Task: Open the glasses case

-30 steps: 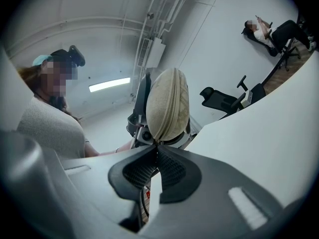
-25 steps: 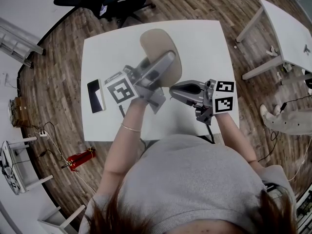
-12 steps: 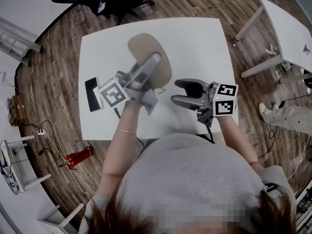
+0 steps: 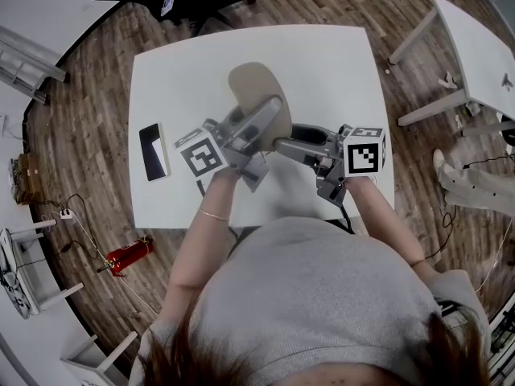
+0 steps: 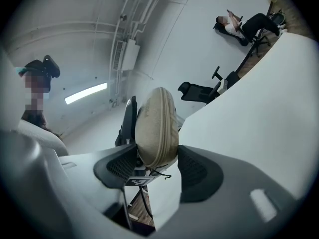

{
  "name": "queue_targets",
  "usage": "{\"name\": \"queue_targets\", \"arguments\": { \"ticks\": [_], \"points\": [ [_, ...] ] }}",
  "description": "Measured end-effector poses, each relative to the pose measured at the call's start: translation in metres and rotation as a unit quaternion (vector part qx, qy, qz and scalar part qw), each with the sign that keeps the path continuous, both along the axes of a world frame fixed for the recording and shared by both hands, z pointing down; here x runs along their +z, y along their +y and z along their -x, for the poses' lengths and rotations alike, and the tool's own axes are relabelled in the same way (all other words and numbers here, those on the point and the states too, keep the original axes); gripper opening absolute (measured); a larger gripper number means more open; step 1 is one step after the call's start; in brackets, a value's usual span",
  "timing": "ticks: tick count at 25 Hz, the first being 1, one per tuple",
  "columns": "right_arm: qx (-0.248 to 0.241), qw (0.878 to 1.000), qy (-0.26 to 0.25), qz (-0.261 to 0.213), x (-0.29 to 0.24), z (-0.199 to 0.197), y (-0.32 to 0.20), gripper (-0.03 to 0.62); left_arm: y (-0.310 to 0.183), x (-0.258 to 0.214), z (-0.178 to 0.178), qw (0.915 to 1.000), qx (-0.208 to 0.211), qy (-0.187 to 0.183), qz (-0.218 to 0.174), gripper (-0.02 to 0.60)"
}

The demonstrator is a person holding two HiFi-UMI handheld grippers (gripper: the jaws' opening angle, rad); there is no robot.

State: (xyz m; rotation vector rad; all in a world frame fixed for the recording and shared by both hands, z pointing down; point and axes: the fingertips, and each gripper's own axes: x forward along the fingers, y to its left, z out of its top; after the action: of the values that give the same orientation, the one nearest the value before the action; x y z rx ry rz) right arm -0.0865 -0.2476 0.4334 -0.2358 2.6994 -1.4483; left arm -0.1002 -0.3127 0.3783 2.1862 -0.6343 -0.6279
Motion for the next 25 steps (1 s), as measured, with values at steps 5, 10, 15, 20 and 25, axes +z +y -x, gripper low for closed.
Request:
{"name": "queue_targets", "arguments": {
  "ticks": [5, 10, 15, 20, 25],
  "points": [
    [0.021, 0.999, -0.009, 0.030, 0.011, -0.004, 0.003, 0.252, 0.000, 0.025, -0.009, 0.9960, 0.008, -0.089, 0.004, 0.385],
    [0.052, 0.997, 0.001, 0.054, 0.030, -0.014, -0.001, 0.245, -0.012, 0.058, -0.004, 0.9885, -0.012, -0.148, 0.029, 0.507],
    [0.067, 0.995, 0.017, 0.071, 0.049, -0.018, -0.002, 0.233, -0.023, 0.084, 0.003, 0.9856, -0.018, -0.158, 0.058, 0.560],
    [0.073, 0.992, 0.050, 0.094, 0.080, -0.027, 0.008, 0.230, -0.042, 0.100, 0.036, 0.9811, -0.066, -0.167, 0.072, 0.553],
    [0.080, 0.986, 0.082, 0.118, 0.101, -0.020, 0.015, 0.232, -0.041, 0.128, 0.044, 0.9712, -0.080, -0.206, 0.089, 0.529]
  ]
}}
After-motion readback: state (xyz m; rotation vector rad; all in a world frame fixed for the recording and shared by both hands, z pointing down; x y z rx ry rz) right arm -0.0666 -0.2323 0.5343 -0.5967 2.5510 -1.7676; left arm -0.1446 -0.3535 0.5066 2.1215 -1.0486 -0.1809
